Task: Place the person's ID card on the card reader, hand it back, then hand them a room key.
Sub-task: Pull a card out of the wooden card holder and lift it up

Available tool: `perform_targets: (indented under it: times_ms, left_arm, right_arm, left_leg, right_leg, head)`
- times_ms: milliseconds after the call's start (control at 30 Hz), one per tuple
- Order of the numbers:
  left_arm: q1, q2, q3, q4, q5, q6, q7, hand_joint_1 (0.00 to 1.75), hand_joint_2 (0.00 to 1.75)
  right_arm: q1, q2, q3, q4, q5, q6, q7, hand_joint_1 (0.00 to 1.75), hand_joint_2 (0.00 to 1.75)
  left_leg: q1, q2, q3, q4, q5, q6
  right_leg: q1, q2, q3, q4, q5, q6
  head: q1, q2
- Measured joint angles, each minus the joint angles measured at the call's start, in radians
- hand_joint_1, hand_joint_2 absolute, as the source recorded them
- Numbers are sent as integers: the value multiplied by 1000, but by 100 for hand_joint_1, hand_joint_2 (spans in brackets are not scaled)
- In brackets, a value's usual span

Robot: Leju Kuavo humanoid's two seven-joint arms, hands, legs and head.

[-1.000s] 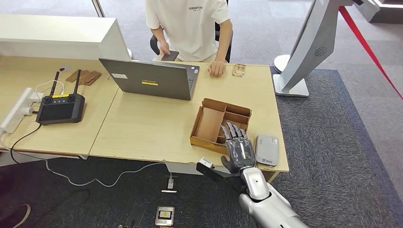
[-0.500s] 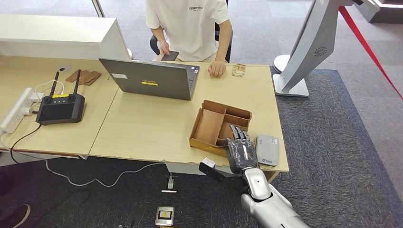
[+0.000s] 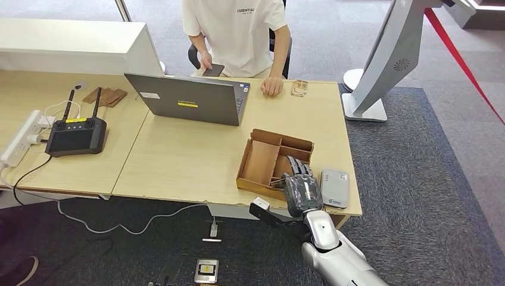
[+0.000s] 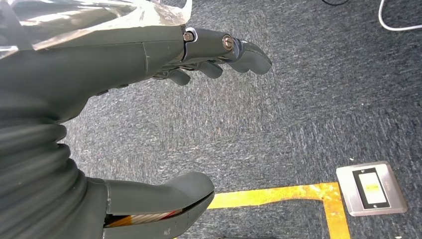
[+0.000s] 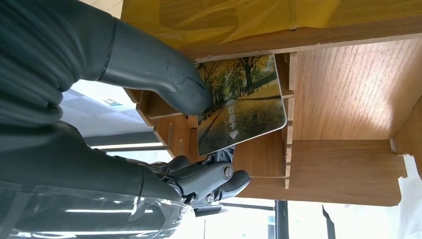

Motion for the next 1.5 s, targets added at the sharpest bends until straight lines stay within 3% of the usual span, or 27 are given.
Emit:
perform_targets:
  times_ms: [400,700,967,1200,1500]
  left_arm:
    - [0,0,-9,0,2,0,1,0,175]
    - [-1,0,-20,0,3,0,0,0,175]
    - [-5,-1,-23,0,3,-1,1,0,175]
    - [-18,-6,-33,0,-10,-3,17,0,175]
    - [-47,-17,-66,0,-44,-13,50,0,175]
  right_arm:
    - [-33,-15,-23,-64,-2,-71,23,175,175]
    - [-113,-77,-87,-271,30,-25,70,175,175]
    - [-152,-99,-109,-340,36,2,70,175,175]
    - [-229,-79,-105,-318,36,70,42,175,175]
    - [-361,-6,-92,-163,-40,182,-1,175,175]
  left_leg:
    - [0,0,0,0,0,0]
    - [0,0,0,0,0,0]
    - [0,0,0,0,0,0]
    - [0,0,0,0,0,0]
    - [0,0,-1,0,0,0]
  right_leg:
    - [0,0,0,0,0,0]
    - [0,0,0,0,1,0]
    - [0,0,0,0,0,0]
    - [0,0,0,1,1,0]
    - [0,0,0,1,1,0]
  head:
    - [0,0]
    - [0,0]
    - [0,0]
    - [0,0]
    - [0,0]
